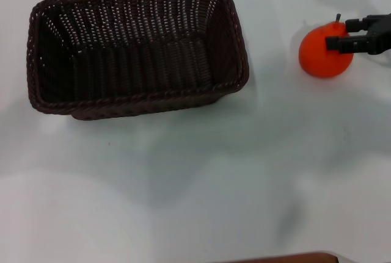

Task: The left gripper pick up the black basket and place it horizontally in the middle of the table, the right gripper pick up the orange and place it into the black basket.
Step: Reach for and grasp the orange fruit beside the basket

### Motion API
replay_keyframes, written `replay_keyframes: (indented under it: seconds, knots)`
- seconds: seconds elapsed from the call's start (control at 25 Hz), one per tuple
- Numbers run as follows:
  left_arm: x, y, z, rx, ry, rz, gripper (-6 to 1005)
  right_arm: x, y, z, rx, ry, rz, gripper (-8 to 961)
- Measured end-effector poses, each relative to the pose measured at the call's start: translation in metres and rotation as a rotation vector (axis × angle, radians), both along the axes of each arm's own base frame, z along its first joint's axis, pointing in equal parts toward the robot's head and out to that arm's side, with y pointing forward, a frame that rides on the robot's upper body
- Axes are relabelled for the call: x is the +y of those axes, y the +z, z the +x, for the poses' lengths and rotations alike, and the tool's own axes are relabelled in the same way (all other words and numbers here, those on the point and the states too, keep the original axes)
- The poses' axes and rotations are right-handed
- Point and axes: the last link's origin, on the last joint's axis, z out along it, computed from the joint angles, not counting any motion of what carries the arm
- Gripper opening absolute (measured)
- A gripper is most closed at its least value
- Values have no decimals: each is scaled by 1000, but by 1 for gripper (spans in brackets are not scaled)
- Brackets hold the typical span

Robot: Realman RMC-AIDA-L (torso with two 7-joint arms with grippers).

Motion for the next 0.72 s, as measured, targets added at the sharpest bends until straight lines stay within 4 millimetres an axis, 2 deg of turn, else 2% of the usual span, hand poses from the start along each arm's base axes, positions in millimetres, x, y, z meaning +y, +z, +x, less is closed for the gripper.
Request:
replay_keyframes:
  seconds: [0.32, 0.56, 0.72]
  knots:
    - [0, -2, 0, -6, 3, -10, 748, 7, -9, 5, -12, -20, 34, 778]
    - [0, -4, -2, -8, 9, -25, 747, 10, -17, 3, -9, -8, 25, 555]
    - [0, -5, -3, -6, 10, -39, 747, 11, -21, 1, -8, 4, 17, 446]
